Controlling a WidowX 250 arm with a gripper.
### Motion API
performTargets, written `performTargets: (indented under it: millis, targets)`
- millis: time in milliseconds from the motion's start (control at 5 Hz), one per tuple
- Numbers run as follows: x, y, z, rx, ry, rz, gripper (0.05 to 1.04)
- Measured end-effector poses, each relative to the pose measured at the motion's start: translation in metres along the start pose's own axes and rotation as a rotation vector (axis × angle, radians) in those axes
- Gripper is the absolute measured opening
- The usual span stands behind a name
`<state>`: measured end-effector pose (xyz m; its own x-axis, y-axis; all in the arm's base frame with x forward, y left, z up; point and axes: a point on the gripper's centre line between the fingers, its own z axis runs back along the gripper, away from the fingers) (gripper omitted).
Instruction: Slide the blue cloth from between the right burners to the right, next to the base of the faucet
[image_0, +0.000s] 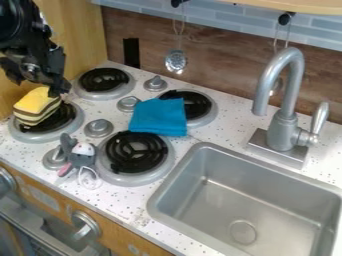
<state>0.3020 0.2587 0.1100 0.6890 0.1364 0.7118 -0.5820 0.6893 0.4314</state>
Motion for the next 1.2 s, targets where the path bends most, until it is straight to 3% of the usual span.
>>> performTargets:
  millis: [200,400,600,800,1000,1200]
  targets:
    - [-0.008,-0.005,-0.004,-0.011,0.023,-0.009,1.009]
    - [-0.013,-0.034,0.003,-0.128,0.015,-0.028,1.009]
    - [0.007,-0.052,0.029,-0.220,-0.069,-0.029,1.009]
    - [0.020,-0.081,0.050,-0.357,-0.120,-0.045,1.009]
    - [0.029,-0.108,0.058,-0.468,-0.128,-0.082,1.009]
    - [0.033,-0.143,0.047,-0.560,-0.079,-0.122,1.009]
